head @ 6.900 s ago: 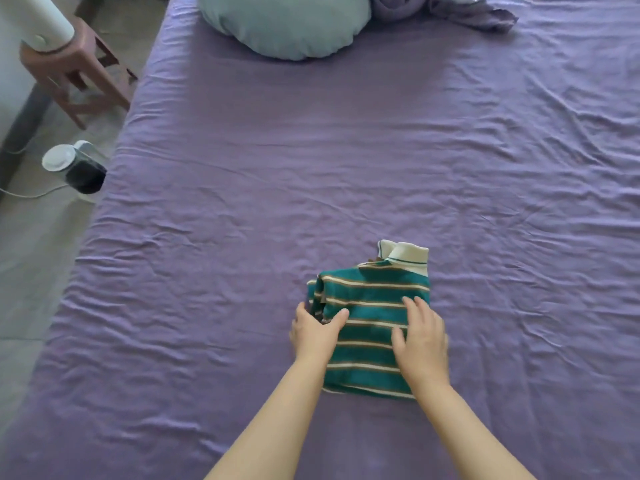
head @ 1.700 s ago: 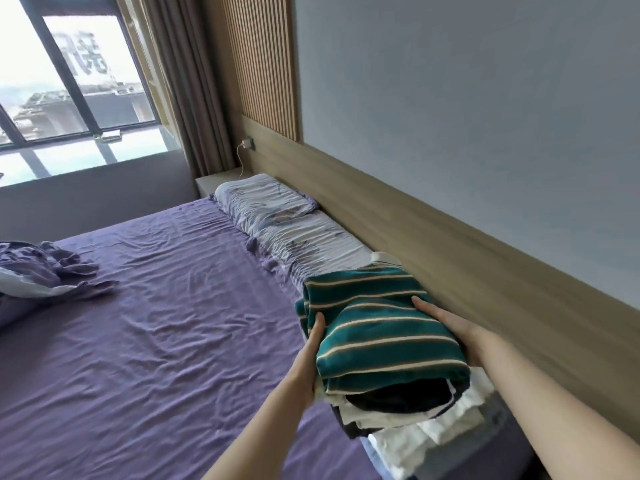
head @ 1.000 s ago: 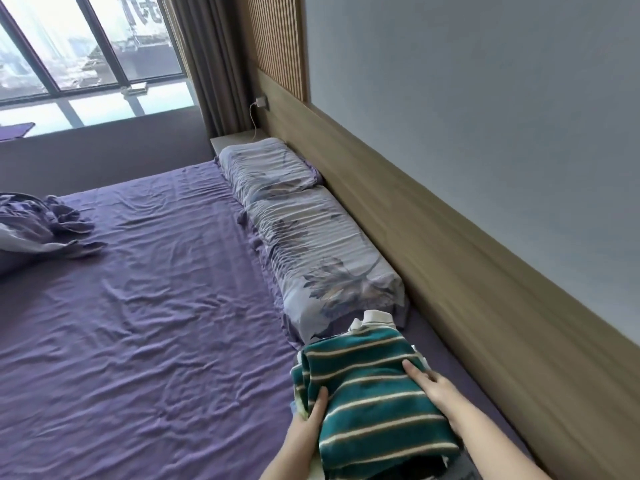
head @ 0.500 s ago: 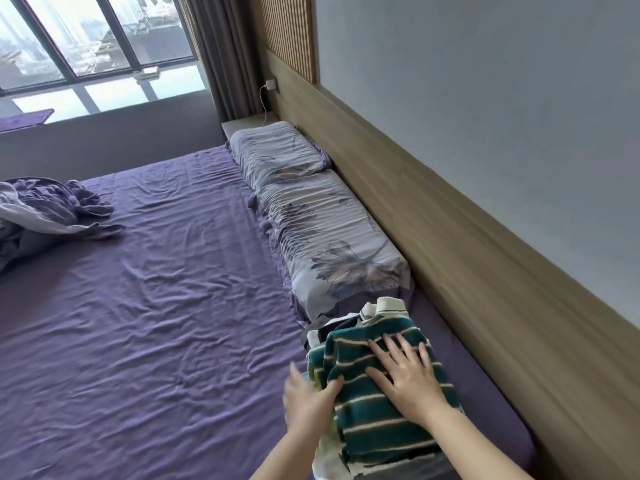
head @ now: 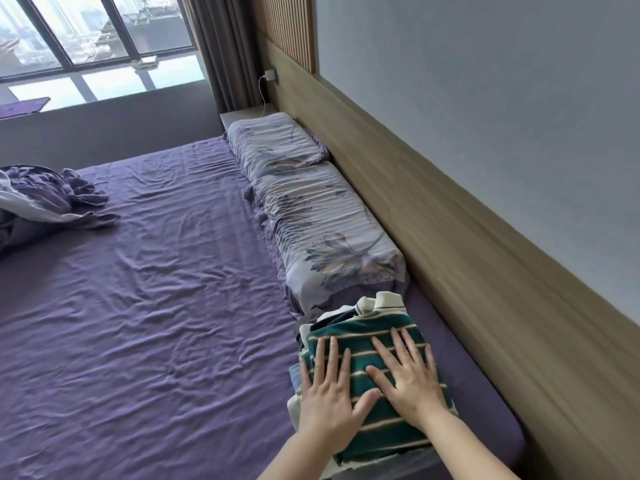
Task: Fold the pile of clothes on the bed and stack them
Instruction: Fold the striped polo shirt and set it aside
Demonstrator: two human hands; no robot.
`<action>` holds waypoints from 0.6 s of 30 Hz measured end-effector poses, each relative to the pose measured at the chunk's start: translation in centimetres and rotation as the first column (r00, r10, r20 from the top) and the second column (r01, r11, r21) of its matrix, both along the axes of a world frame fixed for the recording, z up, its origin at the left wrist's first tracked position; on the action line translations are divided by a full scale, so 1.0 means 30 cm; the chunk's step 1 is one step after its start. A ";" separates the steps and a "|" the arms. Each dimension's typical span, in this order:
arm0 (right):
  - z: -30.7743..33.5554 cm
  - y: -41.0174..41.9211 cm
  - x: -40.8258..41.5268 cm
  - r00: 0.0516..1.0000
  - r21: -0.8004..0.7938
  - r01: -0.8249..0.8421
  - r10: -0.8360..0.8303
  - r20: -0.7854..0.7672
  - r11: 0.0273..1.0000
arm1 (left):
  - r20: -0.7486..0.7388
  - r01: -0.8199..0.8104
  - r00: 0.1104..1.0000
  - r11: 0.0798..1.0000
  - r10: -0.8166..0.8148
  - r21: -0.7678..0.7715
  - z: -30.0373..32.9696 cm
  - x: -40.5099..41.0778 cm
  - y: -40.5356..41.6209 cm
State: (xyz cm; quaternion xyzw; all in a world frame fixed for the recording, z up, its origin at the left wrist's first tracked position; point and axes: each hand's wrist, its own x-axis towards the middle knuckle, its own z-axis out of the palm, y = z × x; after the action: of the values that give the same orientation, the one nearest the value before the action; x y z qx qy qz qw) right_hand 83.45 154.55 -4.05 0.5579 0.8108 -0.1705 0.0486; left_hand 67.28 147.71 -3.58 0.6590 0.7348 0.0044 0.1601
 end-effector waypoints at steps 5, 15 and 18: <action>-0.074 0.003 0.035 0.997 0.026 -0.021 0.019 0.076 0.999 | -0.062 -0.021 0.997 0.975 0.036 0.221 -0.087 0.070 -0.006; 0.045 0.021 -0.035 0.975 -0.197 0.003 0.041 0.219 0.980 | -0.015 0.114 0.992 0.957 -0.122 -0.267 0.013 0.003 0.052; 0.113 -0.008 -0.045 0.977 -0.266 0.069 -0.010 0.214 0.962 | -0.004 0.172 0.984 0.959 -0.178 -0.226 0.104 -0.015 0.034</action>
State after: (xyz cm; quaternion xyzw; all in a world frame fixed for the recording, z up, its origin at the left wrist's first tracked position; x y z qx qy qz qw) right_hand 82.10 154.30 -0.65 0.5770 0.7585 -0.2210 0.2070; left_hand 66.84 148.74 -0.47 0.6991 0.6714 -0.1009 0.2245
